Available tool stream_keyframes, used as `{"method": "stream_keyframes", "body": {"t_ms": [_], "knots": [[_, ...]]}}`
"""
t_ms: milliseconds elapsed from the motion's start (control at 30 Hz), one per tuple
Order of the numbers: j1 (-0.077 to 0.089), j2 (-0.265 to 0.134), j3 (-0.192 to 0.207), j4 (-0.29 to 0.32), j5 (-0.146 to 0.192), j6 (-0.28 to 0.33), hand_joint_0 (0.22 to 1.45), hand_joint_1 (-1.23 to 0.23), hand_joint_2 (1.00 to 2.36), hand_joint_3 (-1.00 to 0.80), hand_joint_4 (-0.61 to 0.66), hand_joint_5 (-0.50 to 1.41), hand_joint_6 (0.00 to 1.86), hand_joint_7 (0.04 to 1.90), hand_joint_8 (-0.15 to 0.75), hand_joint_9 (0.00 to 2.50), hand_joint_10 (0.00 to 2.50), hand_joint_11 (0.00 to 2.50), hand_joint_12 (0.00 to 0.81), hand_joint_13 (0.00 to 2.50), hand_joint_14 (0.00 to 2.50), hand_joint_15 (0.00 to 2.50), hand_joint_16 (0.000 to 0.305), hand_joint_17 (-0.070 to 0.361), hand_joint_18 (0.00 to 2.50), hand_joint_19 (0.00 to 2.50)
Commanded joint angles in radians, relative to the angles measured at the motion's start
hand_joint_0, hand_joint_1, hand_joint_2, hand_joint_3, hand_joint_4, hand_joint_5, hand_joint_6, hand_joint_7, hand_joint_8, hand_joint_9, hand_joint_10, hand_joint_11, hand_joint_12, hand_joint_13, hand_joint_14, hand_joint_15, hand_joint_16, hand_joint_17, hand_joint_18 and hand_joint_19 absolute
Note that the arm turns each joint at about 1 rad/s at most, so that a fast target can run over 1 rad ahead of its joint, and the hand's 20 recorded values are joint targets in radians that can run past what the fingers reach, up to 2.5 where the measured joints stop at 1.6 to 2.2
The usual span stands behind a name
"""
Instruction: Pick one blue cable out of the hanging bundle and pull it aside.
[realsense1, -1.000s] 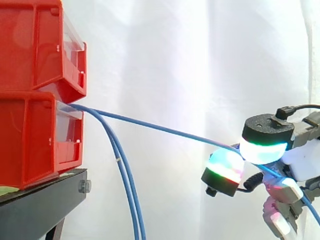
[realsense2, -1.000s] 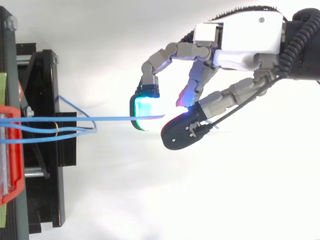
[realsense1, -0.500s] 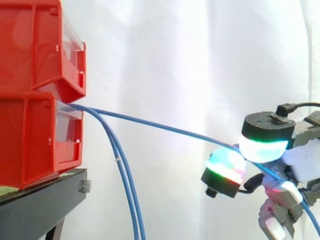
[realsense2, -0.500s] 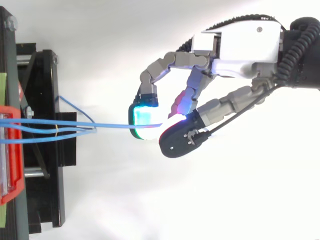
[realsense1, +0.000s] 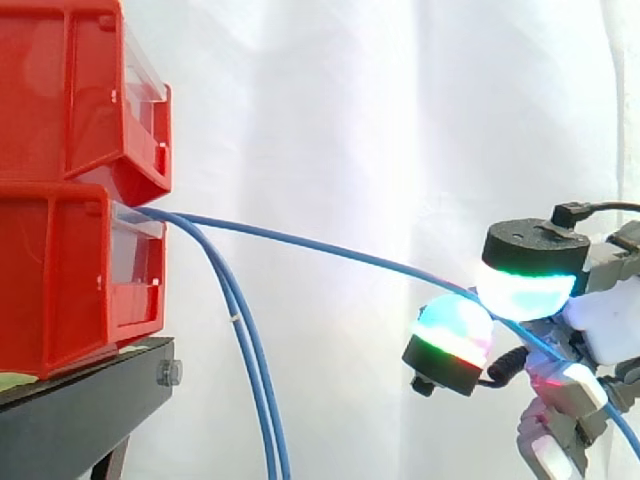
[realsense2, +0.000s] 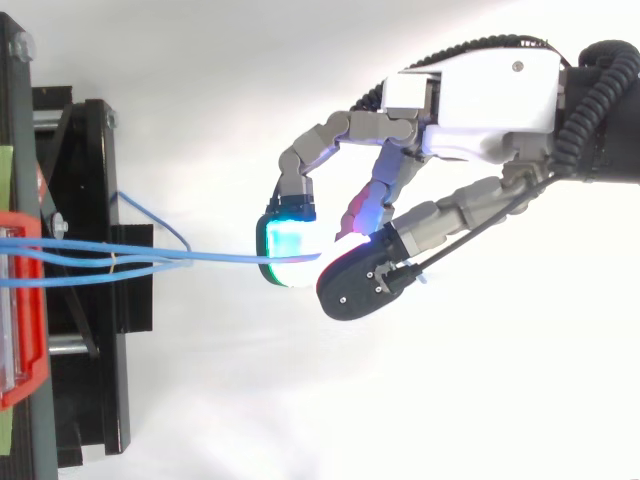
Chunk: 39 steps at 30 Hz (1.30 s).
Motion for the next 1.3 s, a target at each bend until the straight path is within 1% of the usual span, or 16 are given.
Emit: {"method": "stream_keyframes", "body": {"t_ms": [0,233,467,533,667,733,767,867,900,1267], "knots": [[0.000,0.000,0.000,0.000,0.000,0.001,0.55,-0.56,1.01,-0.38,-0.12,-0.03,0.86,1.09,0.207,1.22,0.02,0.59,0.231,0.87,0.02,0.55,0.037,0.084,0.69,0.52],[0.000,0.000,0.000,0.001,-0.002,0.001,0.54,-0.52,1.01,-0.43,-0.11,-0.03,0.86,1.08,0.206,1.22,0.02,0.58,0.234,0.88,0.02,0.54,0.038,0.086,0.69,0.53],[0.000,0.000,0.000,0.001,-0.002,-0.001,0.53,-0.51,1.00,-0.45,-0.11,-0.03,0.86,1.08,0.209,1.23,0.02,0.57,0.236,0.88,0.02,0.54,0.039,0.087,0.70,0.52],[0.000,0.000,0.000,0.001,-0.002,-0.001,0.54,-0.54,1.01,-0.42,-0.11,-0.03,0.86,1.08,0.208,1.23,0.02,0.58,0.233,0.88,0.02,0.53,0.038,0.086,0.69,0.52],[0.000,0.000,0.000,0.001,-0.002,-0.001,0.56,-0.65,1.01,-0.32,-0.09,-0.03,0.86,1.11,0.207,1.23,0.02,0.58,0.225,0.88,0.02,0.53,0.037,0.082,0.70,0.52],[0.000,0.000,0.000,0.001,-0.002,-0.001,0.57,-0.67,1.02,-0.30,-0.10,-0.03,0.86,1.12,0.208,1.23,0.02,0.59,0.222,0.88,0.02,0.53,0.036,0.081,0.71,0.52],[0.000,0.000,0.000,0.001,-0.002,-0.001,0.57,-0.72,1.02,-0.26,-0.10,-0.02,0.86,1.14,0.199,1.23,0.02,0.59,0.217,0.90,0.02,0.55,0.036,0.080,0.73,0.51],[0.000,0.002,0.000,0.003,-0.002,-0.001,0.58,-0.76,1.02,-0.23,-0.09,-0.02,0.86,1.15,0.200,1.24,0.02,0.58,0.221,0.93,0.02,0.56,0.036,0.080,0.75,0.51],[-0.003,0.000,0.000,0.005,-0.002,-0.001,0.59,-0.75,1.02,-0.23,-0.08,-0.02,0.86,1.15,0.198,1.24,0.02,0.59,0.218,0.93,0.02,0.57,0.035,0.078,0.75,0.51],[0.000,0.000,0.000,0.000,-0.002,-0.006,0.59,-0.73,1.02,-0.21,-0.08,-0.01,0.86,1.12,0.206,1.25,0.02,0.57,0.229,0.94,0.02,0.55,0.037,0.084,0.77,0.50]]}}
